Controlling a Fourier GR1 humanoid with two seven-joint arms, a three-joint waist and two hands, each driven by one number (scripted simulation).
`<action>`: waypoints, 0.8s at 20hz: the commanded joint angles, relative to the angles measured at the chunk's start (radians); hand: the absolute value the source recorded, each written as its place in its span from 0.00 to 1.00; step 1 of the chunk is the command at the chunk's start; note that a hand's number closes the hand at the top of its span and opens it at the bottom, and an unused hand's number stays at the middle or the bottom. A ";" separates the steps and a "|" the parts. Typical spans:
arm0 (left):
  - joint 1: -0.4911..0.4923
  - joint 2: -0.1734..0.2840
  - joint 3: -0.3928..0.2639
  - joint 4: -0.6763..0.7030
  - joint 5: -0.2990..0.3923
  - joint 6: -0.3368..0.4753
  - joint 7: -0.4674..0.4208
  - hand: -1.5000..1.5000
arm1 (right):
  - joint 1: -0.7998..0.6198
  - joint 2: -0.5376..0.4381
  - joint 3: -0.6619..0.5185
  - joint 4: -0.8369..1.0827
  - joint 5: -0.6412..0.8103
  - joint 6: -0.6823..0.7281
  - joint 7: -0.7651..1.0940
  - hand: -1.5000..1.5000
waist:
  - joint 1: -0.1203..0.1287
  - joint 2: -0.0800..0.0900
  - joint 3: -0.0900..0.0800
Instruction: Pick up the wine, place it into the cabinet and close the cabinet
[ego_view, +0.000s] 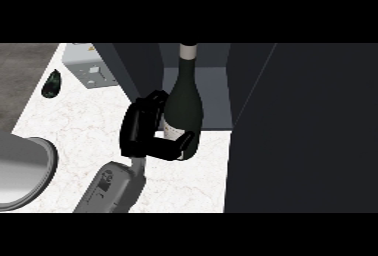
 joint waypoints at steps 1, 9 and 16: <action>-0.136 0.000 -0.030 0.161 0.021 0.061 -0.036 1.00 | -0.078 -0.030 -0.085 0.064 -0.063 0.006 0.009 0.00 | -0.003 0.002 0.000; -0.194 0.000 -0.049 0.294 0.113 0.110 -0.108 1.00 | -0.046 -0.001 -0.009 -0.004 -0.011 -0.008 0.037 0.00 | -0.002 0.001 0.000; -0.178 0.000 -0.189 0.483 0.286 0.160 -0.323 1.00 | -0.036 -0.033 -0.091 0.034 -0.077 0.034 -0.003 0.00 | -0.009 0.002 -0.001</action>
